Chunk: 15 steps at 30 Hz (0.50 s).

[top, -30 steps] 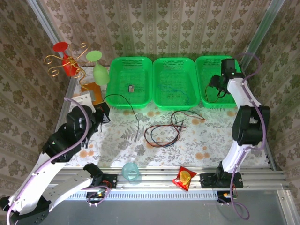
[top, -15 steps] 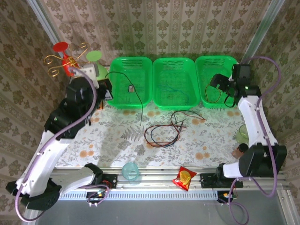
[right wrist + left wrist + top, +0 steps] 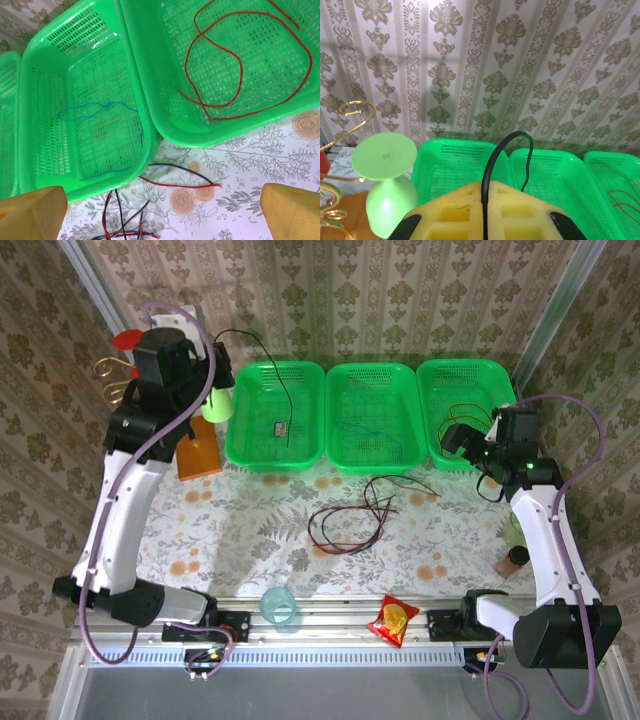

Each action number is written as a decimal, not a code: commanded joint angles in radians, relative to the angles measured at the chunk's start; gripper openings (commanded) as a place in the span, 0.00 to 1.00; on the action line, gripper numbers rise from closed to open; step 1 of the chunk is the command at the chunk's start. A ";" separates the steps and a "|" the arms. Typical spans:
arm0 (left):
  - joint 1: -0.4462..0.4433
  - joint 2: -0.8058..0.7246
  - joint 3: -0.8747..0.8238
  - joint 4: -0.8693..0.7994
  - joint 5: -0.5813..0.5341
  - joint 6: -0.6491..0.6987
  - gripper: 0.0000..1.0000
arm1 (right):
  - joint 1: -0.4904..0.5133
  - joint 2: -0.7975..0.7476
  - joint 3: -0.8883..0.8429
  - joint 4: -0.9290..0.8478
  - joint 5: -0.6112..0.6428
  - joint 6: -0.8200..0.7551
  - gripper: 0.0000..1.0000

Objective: Untangle the cables

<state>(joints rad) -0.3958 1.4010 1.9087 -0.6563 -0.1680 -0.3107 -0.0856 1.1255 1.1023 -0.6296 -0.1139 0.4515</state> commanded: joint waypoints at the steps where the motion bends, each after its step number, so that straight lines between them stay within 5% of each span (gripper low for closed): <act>1: 0.009 0.076 0.102 -0.026 -0.024 0.101 0.00 | 0.004 -0.025 -0.024 -0.011 -0.029 0.002 1.00; 8: 0.011 0.227 0.051 -0.067 -0.049 0.153 0.00 | 0.004 -0.043 -0.022 -0.036 -0.047 -0.004 1.00; 15: -0.054 0.437 0.018 -0.207 -0.197 0.244 0.00 | 0.004 -0.061 0.022 -0.104 -0.047 -0.051 1.00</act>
<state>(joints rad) -0.4259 1.7870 1.9423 -0.7643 -0.3000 -0.1261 -0.0856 1.0889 1.0924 -0.6708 -0.1436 0.4366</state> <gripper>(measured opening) 0.068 0.999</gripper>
